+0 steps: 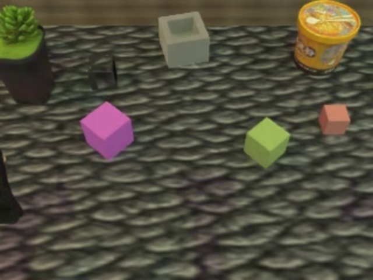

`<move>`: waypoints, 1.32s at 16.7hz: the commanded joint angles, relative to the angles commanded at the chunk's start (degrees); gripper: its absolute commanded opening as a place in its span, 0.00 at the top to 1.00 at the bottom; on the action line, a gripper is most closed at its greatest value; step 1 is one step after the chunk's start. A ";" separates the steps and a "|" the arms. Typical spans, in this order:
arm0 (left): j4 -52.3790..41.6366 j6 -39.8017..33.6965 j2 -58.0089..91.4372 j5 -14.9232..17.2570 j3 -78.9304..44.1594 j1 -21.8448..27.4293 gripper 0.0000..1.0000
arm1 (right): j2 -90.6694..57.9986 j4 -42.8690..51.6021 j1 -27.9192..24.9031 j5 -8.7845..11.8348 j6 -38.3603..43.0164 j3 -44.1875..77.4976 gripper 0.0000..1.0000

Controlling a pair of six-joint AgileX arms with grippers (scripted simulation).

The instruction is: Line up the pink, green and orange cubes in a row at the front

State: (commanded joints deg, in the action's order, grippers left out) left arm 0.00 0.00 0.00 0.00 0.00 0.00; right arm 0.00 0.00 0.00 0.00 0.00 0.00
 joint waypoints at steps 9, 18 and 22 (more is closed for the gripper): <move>0.00 0.00 0.00 0.00 0.00 0.00 0.00 | -16.40 10.53 -1.20 0.18 1.06 16.38 0.00; 0.00 0.00 0.00 0.00 0.00 0.00 0.00 | -73.17 40.82 -3.71 -0.26 3.32 65.36 0.00; 0.00 0.00 0.00 0.00 0.00 0.00 0.00 | -98.96 54.39 -4.94 -0.41 4.35 86.64 0.00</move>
State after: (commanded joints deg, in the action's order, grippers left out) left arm 0.00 0.00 0.00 0.00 0.00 0.00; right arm -98.96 54.39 -4.94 -0.41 4.35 86.64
